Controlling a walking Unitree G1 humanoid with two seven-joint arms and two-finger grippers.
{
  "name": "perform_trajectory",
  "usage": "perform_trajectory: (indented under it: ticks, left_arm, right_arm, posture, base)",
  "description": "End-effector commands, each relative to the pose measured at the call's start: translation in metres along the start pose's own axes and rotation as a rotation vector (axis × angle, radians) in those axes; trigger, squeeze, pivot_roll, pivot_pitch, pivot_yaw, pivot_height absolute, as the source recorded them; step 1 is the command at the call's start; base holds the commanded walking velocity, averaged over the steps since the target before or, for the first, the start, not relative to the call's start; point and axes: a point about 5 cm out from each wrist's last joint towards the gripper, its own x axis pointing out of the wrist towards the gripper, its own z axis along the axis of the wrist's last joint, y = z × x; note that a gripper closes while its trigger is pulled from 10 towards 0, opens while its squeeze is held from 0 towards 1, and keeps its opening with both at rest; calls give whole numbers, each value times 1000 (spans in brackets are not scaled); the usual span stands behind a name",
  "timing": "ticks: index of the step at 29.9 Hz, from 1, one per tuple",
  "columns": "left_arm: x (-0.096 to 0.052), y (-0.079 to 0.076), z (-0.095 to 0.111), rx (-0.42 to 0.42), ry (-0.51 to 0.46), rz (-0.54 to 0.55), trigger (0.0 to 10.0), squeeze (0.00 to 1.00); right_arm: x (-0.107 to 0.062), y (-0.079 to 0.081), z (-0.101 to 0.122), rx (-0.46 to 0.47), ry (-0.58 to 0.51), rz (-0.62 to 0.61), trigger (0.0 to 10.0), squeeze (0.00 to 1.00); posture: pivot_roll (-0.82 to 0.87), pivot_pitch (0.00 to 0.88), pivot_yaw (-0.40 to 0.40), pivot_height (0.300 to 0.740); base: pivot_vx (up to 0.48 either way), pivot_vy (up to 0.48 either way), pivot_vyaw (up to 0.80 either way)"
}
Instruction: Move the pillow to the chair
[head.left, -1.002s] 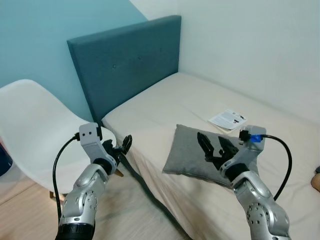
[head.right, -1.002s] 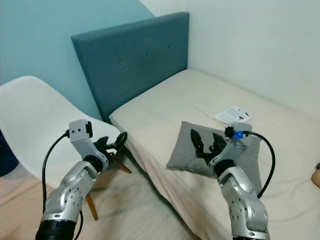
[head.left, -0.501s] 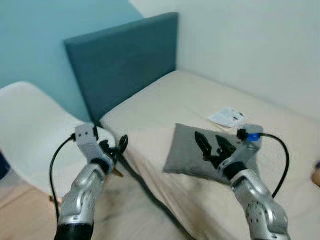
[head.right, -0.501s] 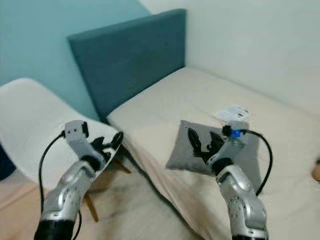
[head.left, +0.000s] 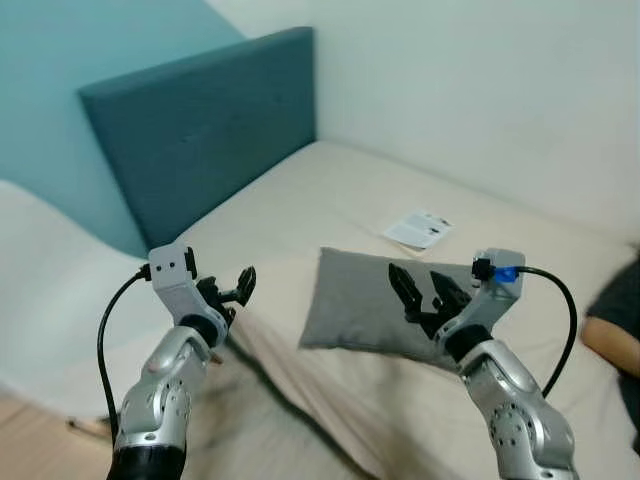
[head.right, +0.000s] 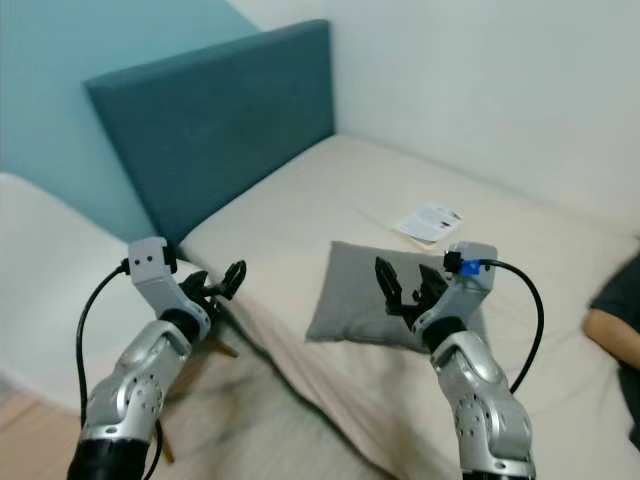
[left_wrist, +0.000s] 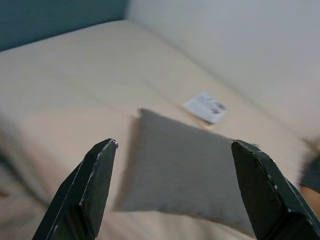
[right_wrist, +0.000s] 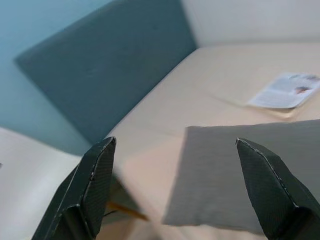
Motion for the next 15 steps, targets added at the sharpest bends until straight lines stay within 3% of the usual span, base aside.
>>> perform_trajectory:
  ticks: [1, 7, 10, 15]
  left_arm:
    - [-5, 12, -6, 7, 18, 52, 10000, 0]
    - [-6, 16, -5, 11, -9, 93, 10000, 0]
    - [-7, 21, -1, 49, -48, 171, 10000, 0]
    - [-8, 22, 0, 56, -53, 189, 10000, 0]
  right_arm:
    - [1, 3, -6, 24, 17, 7, 10000, 0]
    - [1, 3, -7, 23, 20, 6, 10000, 0]
    - [1, 2, -8, 20, 24, 4, 10000, 0]
    - [1, 2, -8, 18, 26, 2, 10000, 0]
  posture:
    - [-113, 12, 45, 740]
    - [-115, 0, 49, 740]
    - [-119, 0, 50, 740]
    - [-120, 0, 47, 740]
  base:
    - [0, 0, 0]
    - [0, 0, 0]
    - [0, 0, -800]
    - [0, 0, -800]
